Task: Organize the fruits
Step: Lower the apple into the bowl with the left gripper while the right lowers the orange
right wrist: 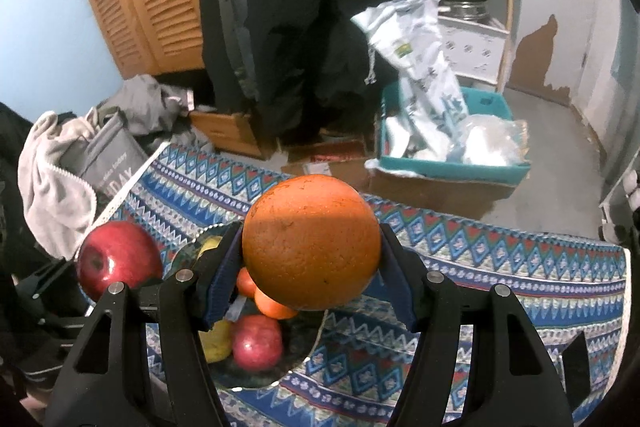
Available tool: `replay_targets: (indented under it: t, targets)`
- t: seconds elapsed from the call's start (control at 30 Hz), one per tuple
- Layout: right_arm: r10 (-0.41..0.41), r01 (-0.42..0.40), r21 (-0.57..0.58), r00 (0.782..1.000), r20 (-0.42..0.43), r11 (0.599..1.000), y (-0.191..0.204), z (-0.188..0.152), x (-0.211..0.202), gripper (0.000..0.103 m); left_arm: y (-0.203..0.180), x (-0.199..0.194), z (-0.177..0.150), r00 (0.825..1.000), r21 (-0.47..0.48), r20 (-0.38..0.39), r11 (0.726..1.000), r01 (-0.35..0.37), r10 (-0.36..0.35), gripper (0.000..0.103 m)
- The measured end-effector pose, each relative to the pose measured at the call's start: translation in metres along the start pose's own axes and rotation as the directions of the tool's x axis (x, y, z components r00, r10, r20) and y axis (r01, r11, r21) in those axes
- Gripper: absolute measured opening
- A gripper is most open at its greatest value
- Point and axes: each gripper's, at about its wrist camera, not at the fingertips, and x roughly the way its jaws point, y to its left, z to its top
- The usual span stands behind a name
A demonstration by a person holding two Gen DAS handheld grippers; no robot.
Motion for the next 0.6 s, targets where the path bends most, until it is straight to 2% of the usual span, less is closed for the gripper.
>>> replay_targets:
  t: [0.27, 0.6]
  targets:
    - [0.023, -0.024, -0.022, 0.998, -0.051, 0.999, 0.019, -0.004, 0.031, 0.065, 0.015, 0.020, -0.008, 0.999, -0.025, -0.041, 1.000, -0.003, 0.002, 0.075]
    - [0.028, -0.030, -0.026, 0.994, -0.104, 0.999, 0.026, -0.012, 0.056, 0.065, 0.024, 0.064, -0.026, 0.987, -0.043, -0.160, 0.999, -0.029, 0.022, 0.075]
